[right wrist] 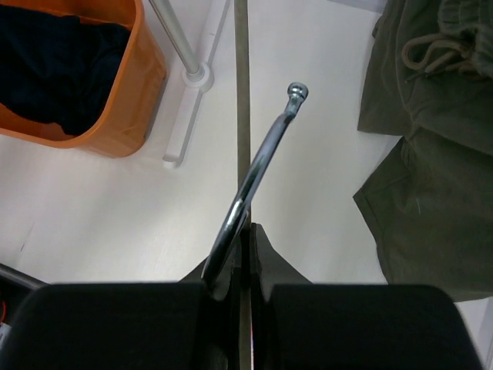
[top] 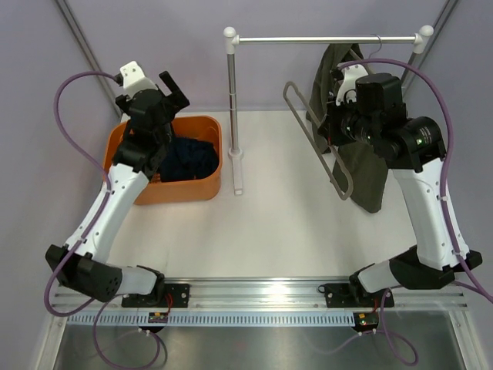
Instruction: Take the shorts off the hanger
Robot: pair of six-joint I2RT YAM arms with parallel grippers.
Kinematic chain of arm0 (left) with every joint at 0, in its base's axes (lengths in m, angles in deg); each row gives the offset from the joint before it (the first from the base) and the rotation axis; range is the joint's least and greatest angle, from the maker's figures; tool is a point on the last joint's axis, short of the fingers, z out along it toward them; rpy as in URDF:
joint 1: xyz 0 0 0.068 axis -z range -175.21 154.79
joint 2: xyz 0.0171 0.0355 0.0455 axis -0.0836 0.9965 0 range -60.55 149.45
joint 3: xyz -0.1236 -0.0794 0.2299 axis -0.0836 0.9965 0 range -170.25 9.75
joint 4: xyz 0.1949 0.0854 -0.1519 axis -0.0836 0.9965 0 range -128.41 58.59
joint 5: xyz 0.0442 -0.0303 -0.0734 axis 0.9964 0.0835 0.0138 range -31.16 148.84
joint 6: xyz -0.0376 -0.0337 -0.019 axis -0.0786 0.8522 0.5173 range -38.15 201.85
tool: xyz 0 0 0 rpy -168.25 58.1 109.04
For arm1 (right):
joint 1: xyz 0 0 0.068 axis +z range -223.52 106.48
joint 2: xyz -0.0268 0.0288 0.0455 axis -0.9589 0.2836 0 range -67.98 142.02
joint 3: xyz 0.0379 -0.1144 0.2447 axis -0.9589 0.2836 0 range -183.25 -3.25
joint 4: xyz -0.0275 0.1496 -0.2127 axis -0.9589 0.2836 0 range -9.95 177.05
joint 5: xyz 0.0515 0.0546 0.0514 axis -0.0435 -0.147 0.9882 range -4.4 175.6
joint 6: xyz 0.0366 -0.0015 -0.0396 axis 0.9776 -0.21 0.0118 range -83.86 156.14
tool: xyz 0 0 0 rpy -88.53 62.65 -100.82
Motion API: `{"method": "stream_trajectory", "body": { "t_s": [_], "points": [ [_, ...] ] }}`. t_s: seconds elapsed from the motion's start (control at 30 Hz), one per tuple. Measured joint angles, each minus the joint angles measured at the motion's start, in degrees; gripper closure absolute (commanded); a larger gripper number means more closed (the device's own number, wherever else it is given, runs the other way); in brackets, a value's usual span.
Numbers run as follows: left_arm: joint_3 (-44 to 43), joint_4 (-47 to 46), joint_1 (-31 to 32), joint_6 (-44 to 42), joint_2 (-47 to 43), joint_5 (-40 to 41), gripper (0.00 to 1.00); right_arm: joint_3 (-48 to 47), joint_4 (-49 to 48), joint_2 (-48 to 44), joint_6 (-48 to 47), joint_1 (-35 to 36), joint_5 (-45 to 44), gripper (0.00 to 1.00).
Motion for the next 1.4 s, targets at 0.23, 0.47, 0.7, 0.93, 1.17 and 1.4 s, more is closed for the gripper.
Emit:
{"method": "stream_trajectory", "body": {
  "t_s": [0.23, 0.47, 0.7, 0.93, 1.17, 1.4],
  "points": [
    [-0.8, 4.1, 0.1, -0.5, -5.7, -8.0, 0.01, -5.7, 0.4, 4.5, -2.5, 0.0, 4.0, 1.0],
    [0.6, 5.1, 0.1, -0.6, -8.0, -10.7, 0.01, -7.5, 0.8, 9.0, -6.2, 0.0, 8.2, 1.0],
    [3.6, 4.9, 0.1, -0.5, -11.6, -13.3, 0.01, -21.6, 2.4, 19.0, -6.5, 0.0, 6.2, 1.0],
    [3.7, 3.8, 0.1, -0.9, -13.4, -14.5, 0.01, -27.9, 0.0, 26.7, -5.6, 0.0, -1.5, 1.0],
    [4.7, 2.1, 0.1, -1.7, -13.7, -15.0, 0.01, -25.6, -9.0, 28.2, -5.9, 0.0, -6.4, 1.0],
    [5.9, 1.8, 0.1, -2.0, -13.6, -15.4, 0.01, -26.4, -16.1, 28.7, -7.2, -0.1, -10.2, 1.0]
  ]
}}
